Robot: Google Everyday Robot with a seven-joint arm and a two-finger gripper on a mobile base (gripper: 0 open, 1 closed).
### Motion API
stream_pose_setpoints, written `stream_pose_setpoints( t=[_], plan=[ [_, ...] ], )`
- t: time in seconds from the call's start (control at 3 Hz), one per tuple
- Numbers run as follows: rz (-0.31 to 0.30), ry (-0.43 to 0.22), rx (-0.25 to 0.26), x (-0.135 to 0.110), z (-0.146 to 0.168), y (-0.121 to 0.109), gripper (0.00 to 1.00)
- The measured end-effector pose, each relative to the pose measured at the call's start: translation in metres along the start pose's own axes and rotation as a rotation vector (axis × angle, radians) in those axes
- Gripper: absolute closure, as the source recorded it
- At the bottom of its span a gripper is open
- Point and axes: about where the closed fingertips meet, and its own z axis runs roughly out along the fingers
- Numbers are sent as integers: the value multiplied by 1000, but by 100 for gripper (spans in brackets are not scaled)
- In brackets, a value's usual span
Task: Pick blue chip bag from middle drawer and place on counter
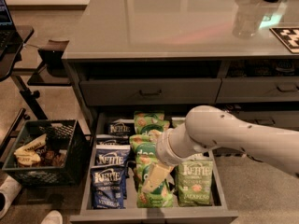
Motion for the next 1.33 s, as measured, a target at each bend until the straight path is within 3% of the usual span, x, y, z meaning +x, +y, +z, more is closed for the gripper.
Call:
stream_pose_setpoints(
  t=[0.67, 1.0, 1.33],
  plan=[
    [55, -102, -65, 14, 76, -15, 0],
    [59, -105, -69, 14, 81, -14, 0],
    [84, -118, -41, 21, 109, -20, 0]
  ],
)
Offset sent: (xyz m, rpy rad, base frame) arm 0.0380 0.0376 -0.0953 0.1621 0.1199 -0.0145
